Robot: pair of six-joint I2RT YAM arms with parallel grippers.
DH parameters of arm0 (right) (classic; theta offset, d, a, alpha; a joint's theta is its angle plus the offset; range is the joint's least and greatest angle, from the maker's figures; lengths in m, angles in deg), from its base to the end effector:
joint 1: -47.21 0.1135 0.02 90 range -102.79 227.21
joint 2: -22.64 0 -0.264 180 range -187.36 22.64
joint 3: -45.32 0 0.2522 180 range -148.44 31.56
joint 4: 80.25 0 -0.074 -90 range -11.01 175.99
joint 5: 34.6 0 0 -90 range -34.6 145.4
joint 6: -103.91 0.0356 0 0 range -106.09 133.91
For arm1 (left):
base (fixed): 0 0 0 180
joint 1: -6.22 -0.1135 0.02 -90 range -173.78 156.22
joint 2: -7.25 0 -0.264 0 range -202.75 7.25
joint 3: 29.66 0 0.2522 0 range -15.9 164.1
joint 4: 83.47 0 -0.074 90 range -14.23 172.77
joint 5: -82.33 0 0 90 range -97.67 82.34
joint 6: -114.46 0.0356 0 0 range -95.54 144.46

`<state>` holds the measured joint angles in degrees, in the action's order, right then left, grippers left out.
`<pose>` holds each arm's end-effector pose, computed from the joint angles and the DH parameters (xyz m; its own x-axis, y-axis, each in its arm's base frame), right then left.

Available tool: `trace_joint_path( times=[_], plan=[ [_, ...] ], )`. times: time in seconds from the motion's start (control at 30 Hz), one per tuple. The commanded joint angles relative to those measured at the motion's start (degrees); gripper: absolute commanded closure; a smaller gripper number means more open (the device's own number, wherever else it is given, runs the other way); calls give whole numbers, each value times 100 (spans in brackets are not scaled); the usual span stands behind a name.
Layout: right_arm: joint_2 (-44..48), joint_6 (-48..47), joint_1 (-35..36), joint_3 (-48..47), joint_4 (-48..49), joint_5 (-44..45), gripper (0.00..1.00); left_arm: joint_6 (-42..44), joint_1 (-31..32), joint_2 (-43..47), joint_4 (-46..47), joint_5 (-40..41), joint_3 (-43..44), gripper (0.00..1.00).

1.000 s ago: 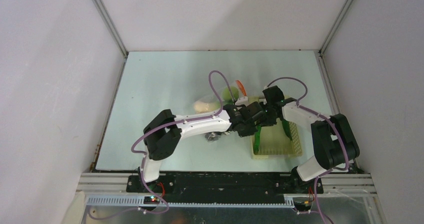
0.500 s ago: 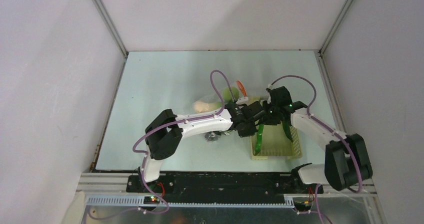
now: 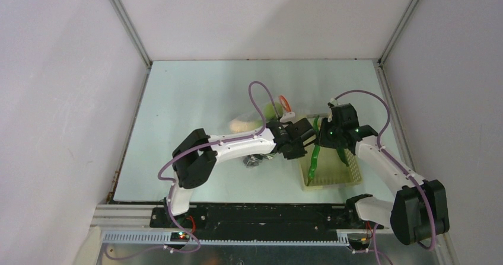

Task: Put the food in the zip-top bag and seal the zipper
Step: Pick up the fake vegetable from the bin.

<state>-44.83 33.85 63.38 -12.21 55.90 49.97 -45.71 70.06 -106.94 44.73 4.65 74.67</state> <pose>0.2218 0.0678 0.2255 -0.8413 0.1095 -0.5293 -0.0468 0.9608 0.2732 0.1956 -0.3811 0.2154 -0.9145 -0.2227 -0.3377 -0.0827 0.9201 -0.3828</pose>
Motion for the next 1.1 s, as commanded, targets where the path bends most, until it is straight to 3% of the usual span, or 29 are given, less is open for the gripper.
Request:
trace_joint_path(
  times=[0.0,0.43,0.63,0.97,1.07],
  plan=[
    [77,107,-58,81,-104,151,100,102,-50,408,267,483,36,68],
    [1129,405,-70,190,911,1381,100,532,195,1066,401,504,-28,24],
    [1800,183,-84,228,1300,1500,100,869,273,1550,447,553,-79,1],
    [2560,-367,-222,236,972,704,100,1415,201,2681,136,1275,-439,0],
    [2648,-555,-282,237,882,261,100,1506,-132,3007,195,1133,-696,0]
  ],
)
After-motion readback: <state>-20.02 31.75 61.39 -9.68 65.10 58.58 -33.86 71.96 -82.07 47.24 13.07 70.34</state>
